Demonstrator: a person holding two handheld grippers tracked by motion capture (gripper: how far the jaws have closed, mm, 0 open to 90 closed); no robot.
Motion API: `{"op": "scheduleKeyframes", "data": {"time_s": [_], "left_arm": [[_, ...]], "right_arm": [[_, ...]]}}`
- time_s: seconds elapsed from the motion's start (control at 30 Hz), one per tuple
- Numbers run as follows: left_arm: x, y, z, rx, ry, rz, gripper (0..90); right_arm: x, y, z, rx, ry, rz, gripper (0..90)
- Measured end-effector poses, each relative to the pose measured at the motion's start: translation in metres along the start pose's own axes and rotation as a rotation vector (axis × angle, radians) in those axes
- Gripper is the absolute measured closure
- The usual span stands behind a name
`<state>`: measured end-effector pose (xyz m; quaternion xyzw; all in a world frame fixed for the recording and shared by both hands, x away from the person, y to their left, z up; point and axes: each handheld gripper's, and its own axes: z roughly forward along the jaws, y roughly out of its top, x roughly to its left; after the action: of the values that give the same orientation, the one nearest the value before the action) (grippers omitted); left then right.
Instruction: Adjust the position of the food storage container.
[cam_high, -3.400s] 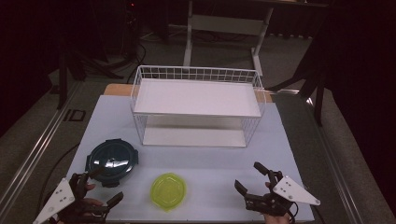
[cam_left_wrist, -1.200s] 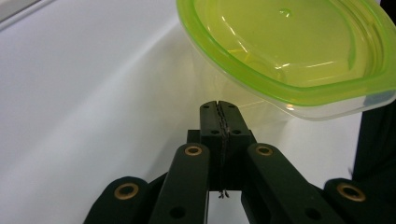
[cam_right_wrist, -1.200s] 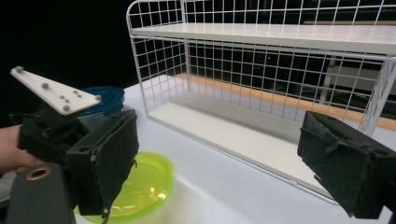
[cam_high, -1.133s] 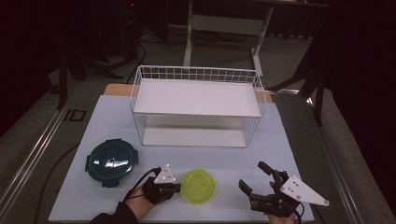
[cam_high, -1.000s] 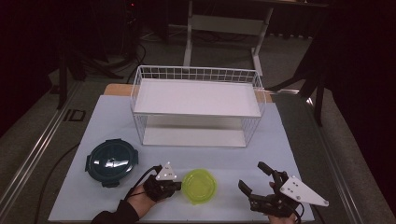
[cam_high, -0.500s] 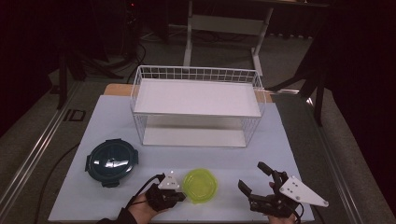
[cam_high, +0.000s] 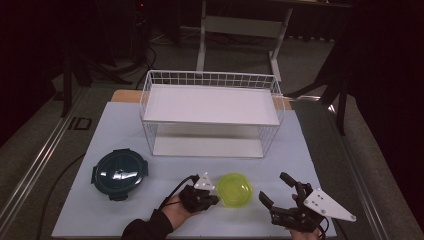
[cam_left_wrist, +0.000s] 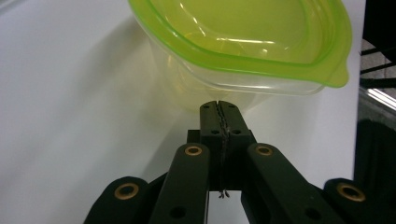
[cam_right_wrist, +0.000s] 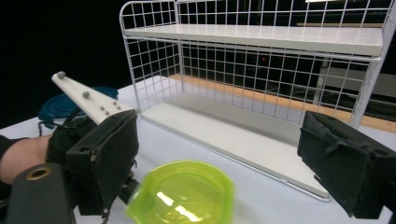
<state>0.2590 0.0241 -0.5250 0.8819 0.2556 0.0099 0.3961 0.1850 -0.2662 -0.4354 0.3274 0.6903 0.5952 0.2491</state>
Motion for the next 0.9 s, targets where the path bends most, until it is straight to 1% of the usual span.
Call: {"op": "scheduleKeyframes", "data": {"time_s": [0.1,0.23,0.3,0.33,0.37,0.43,0.47,0.57,0.8,0.87,0.9], "left_arm": [[0.0,0.013,0.01,-0.007,-0.009,0.007,89.6],[0.001,0.028,0.025,-0.005,-0.004,0.025,89.7],[0.002,0.033,0.032,-0.005,-0.011,0.024,89.7],[0.002,0.036,0.037,-0.002,-0.012,0.024,89.6],[0.003,0.038,0.039,0.011,-0.011,0.034,89.6],[0.003,0.043,0.047,0.013,-0.012,0.027,89.7],[0.003,0.047,0.052,0.021,-0.012,0.031,89.7],[0.001,0.054,0.061,0.016,-0.013,0.03,89.6],[-0.001,0.071,0.081,0.015,-0.023,0.029,89.6],[-0.002,0.075,0.084,0.013,-0.035,0.023,89.6],[-0.003,0.077,0.087,0.012,-0.036,0.026,89.6]], "right_arm": [[-0.001,0.0,-0.001,-0.003,-0.004,0.003,11.9],[-0.002,0.001,-0.002,-0.007,-0.004,0.003,12.0],[-0.002,0.001,-0.002,-0.005,-0.004,0.0,11.9],[-0.002,0.001,-0.002,-0.006,-0.005,0.0,12.0],[-0.003,0.001,-0.003,-0.008,-0.004,0.002,12.0],[-0.003,0.001,-0.003,-0.008,-0.005,0.0,12.0],[-0.003,0.001,-0.003,-0.011,-0.005,0.002,12.0],[-0.004,0.001,-0.004,-0.012,-0.006,-0.001,12.1],[-0.007,0.001,-0.006,-0.017,-0.011,0.013,12.1],[-0.007,0.001,-0.007,-0.017,-0.013,0.012,12.1],[-0.007,0.001,-0.006,-0.017,-0.011,0.013,12.1]]}}
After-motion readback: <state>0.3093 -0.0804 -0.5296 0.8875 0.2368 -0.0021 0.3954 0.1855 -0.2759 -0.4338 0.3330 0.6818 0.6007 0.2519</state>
